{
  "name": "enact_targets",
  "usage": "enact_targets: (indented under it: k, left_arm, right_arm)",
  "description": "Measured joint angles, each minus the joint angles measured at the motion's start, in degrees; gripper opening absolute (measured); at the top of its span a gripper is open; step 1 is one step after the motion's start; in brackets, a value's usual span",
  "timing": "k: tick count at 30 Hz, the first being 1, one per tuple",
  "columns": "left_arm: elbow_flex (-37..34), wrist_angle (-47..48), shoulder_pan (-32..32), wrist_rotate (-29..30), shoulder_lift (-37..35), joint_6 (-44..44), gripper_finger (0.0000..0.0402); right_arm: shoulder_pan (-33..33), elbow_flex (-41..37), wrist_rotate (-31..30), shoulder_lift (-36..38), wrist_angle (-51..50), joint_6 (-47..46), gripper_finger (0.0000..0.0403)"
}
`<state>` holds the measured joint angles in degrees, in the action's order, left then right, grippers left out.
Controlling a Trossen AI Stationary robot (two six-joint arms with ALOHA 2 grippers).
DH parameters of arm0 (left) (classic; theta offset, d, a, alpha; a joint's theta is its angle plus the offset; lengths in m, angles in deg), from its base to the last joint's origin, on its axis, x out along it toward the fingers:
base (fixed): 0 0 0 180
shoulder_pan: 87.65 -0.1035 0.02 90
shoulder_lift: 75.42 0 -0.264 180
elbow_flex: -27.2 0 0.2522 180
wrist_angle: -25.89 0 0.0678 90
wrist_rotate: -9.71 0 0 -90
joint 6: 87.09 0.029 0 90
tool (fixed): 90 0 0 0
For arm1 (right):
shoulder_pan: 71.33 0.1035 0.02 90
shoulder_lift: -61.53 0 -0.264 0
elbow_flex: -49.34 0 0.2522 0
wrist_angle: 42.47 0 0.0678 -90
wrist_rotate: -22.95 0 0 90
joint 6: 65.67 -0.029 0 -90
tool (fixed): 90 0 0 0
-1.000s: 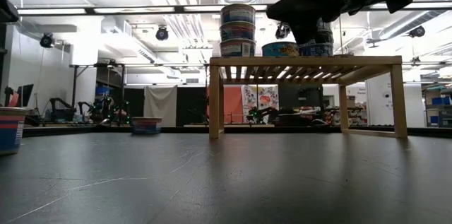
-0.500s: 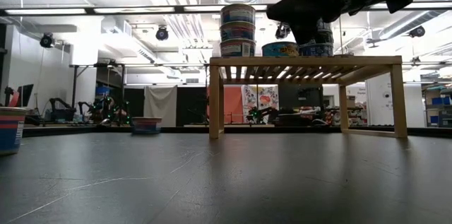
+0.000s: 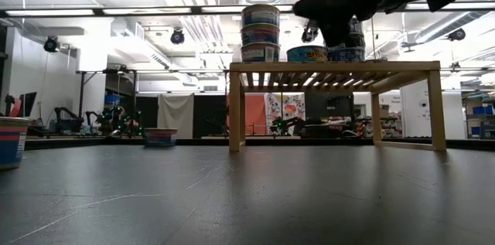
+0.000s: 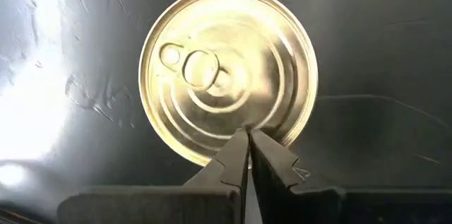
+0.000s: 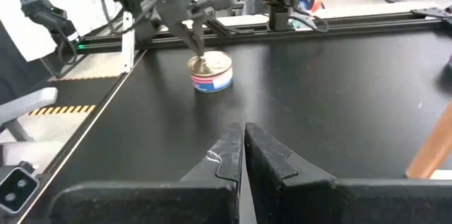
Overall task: Stack canned seafood by type on shelf
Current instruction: Put the blue-pink tuna can on the shelf
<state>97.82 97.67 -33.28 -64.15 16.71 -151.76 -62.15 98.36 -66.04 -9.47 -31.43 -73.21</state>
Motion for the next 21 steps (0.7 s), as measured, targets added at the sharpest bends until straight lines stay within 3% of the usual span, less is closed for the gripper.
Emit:
enact_targets:
  k: [13, 21]
  left_arm:
    - [-0.1, 0.0, -0.5, 13.6, 3.9, 3.0, 0.0]
    - [-0.1, -1.5, -3.5, 20.7, 3.9, 8.0, 0.0]
  right_arm:
    - [5.9, 0.0, -5.5, 0.0, 3.8, -0.9, 0.0009]
    - [6.7, 0.0, -5.7, -1.3, 9.1, -1.6, 0.0009]
